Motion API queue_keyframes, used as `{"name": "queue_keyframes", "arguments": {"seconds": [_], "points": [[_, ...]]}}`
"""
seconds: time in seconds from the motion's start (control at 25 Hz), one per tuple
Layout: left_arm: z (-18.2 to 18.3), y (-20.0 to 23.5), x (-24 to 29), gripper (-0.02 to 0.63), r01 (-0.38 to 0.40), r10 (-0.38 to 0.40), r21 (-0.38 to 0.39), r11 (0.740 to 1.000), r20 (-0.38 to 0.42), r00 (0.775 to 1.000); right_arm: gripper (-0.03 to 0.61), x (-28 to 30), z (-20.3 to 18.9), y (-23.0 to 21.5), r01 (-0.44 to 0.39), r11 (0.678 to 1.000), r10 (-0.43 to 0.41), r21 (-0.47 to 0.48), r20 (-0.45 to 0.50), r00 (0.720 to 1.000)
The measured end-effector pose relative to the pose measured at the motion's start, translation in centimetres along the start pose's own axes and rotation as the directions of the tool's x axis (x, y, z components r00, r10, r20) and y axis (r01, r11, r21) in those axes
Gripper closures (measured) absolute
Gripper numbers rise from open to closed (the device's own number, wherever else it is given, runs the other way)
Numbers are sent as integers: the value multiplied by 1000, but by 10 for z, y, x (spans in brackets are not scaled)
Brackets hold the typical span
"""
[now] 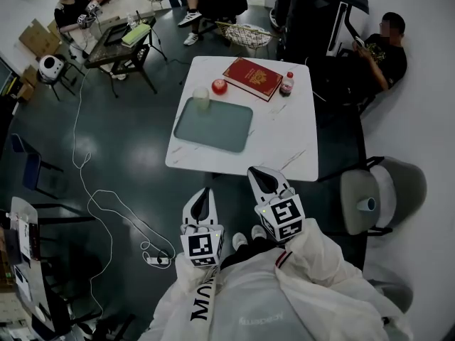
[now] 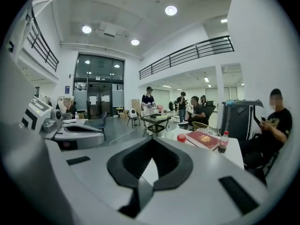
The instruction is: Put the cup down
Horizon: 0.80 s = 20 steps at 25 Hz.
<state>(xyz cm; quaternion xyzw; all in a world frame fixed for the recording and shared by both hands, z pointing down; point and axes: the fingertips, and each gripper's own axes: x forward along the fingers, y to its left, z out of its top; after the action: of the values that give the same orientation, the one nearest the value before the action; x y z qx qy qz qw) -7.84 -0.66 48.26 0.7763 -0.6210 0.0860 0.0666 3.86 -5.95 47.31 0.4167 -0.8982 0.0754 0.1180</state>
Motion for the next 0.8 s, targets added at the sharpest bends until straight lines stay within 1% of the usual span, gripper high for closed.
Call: {"name": "queue_keyframes", "arguments": {"seconds": [0.08, 0.24, 0.52, 0.68, 0.8], "points": [[-4, -5, 2, 601, 5, -5, -6, 1000, -13, 1000, 574, -5, -3, -4, 5, 1000, -5, 17, 3, 1000], [-1, -18, 6, 601, 14, -14, 0, 1000, -10, 1000, 574, -15, -7, -11, 2, 1000, -2, 28, 0, 1000], [5, -31, 14, 601, -29, 29, 6, 1000, -3, 1000, 574, -32, 1, -37, -3, 999, 1, 47, 30, 1000], [15, -32, 11, 601, -57, 56, 20, 998, 20, 998, 574, -38, 5, -40, -13, 999, 12, 49, 35, 999], [18, -36, 11, 601, -64, 63, 24, 998, 21, 998, 574, -43, 8, -44, -9, 998, 6, 63, 47, 999]]}}
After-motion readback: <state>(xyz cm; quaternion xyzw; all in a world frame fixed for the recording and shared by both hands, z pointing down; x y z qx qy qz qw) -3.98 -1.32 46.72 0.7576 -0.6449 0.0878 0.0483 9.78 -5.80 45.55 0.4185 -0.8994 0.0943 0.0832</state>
